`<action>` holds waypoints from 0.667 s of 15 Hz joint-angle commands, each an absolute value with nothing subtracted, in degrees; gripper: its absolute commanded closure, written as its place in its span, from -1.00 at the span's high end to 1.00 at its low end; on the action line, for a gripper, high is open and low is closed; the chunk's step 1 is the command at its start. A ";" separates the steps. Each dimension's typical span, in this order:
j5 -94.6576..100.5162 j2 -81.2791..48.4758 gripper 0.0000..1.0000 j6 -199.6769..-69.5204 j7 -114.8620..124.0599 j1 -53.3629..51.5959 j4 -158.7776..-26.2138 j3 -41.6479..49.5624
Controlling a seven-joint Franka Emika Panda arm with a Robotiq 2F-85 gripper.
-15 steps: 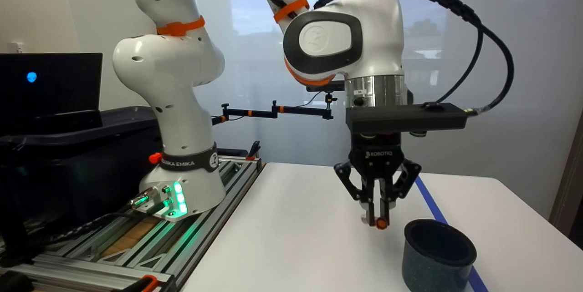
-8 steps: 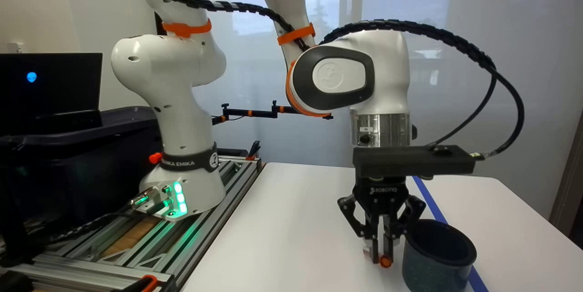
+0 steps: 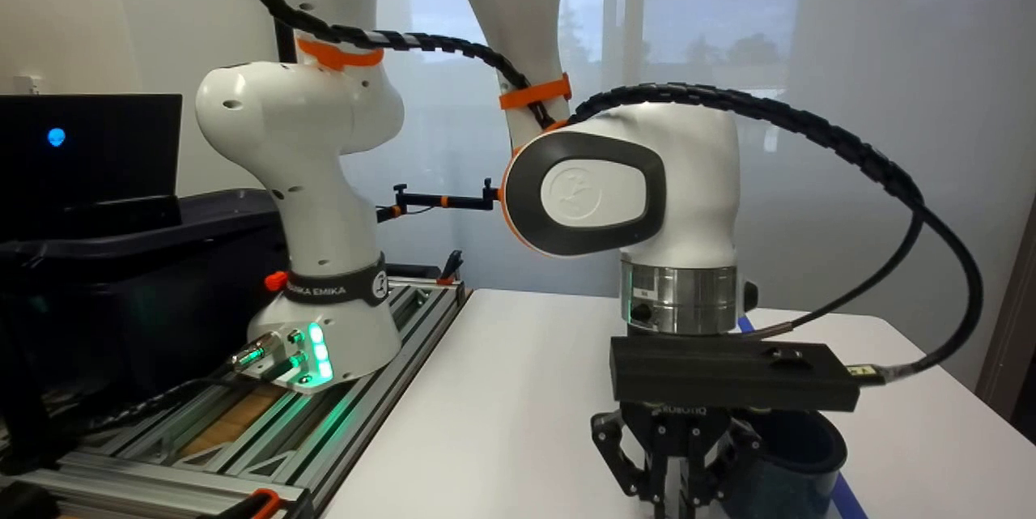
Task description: Take the marker out of the mug.
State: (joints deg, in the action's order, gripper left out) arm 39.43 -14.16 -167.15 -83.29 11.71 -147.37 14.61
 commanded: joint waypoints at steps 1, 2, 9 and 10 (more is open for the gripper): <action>44.84 -18.29 -0.90 -168.83 -77.34 9.61 -144.38 18.52; 46.63 -19.21 -0.90 -168.41 -75.19 8.61 -143.45 19.73; 51.86 -13.55 0.65 -167.30 -65.71 3.07 -143.08 23.05; 51.51 -10.92 0.80 -166.21 -65.09 2.45 -143.72 23.09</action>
